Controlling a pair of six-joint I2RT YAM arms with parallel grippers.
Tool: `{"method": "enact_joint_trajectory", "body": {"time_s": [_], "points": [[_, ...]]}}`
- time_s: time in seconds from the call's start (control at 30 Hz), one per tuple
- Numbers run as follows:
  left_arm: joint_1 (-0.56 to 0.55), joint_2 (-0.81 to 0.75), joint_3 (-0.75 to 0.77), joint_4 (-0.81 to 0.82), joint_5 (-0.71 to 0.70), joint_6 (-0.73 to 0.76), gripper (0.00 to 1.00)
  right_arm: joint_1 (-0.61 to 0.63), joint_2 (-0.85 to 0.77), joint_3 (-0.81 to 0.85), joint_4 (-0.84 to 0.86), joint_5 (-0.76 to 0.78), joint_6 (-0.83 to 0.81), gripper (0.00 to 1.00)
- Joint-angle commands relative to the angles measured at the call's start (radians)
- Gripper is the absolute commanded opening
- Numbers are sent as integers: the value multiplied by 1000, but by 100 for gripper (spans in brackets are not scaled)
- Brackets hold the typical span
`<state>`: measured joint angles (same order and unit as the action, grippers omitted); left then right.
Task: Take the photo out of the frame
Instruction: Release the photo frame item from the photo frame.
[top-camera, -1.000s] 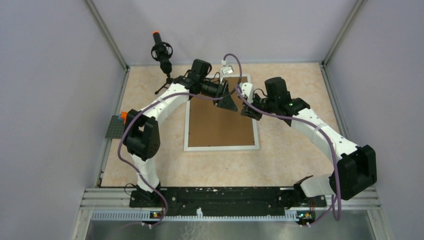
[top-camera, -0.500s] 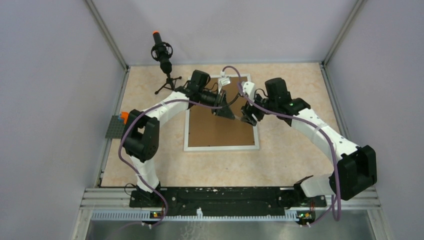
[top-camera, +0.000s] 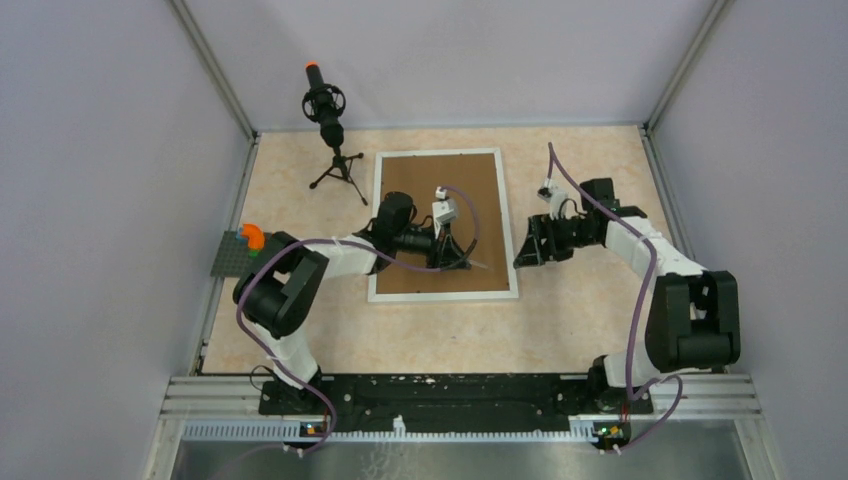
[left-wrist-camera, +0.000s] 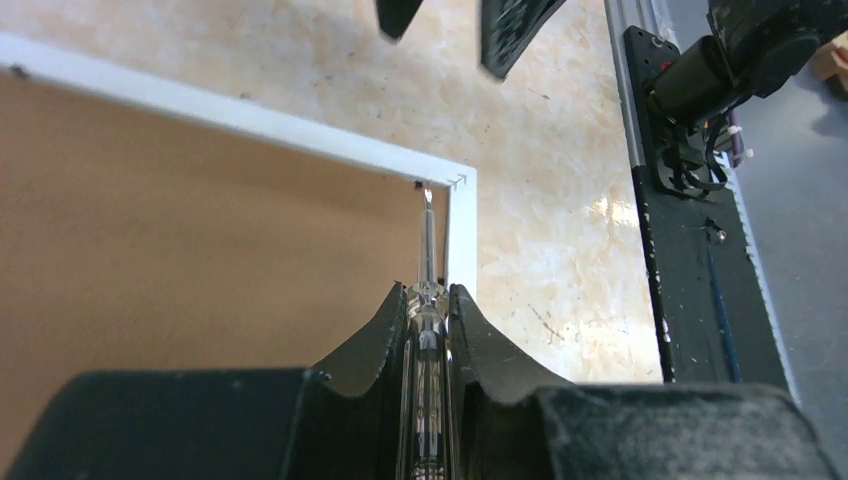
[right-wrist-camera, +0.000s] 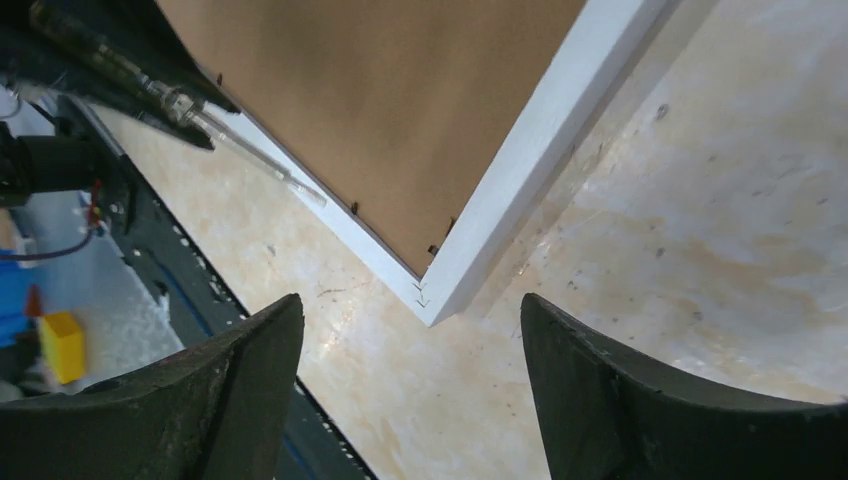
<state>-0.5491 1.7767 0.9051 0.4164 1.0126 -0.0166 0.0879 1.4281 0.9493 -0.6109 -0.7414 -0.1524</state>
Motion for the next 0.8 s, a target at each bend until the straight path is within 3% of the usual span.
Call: {"method": "enact_joint_trajectory", "body": {"time_s": [0.0,0.23,0.77], "points": [[-58,23,-36,241,-58,-8,0,-23,79,-27,15,-107,72,74],[-82,79,-57,304,-74,-32,0,-24,171,-45,54,-104,96,57],[-124,167,-75,350,-120,-39,0,-24,316,-59,108,-127,145,41]]}}
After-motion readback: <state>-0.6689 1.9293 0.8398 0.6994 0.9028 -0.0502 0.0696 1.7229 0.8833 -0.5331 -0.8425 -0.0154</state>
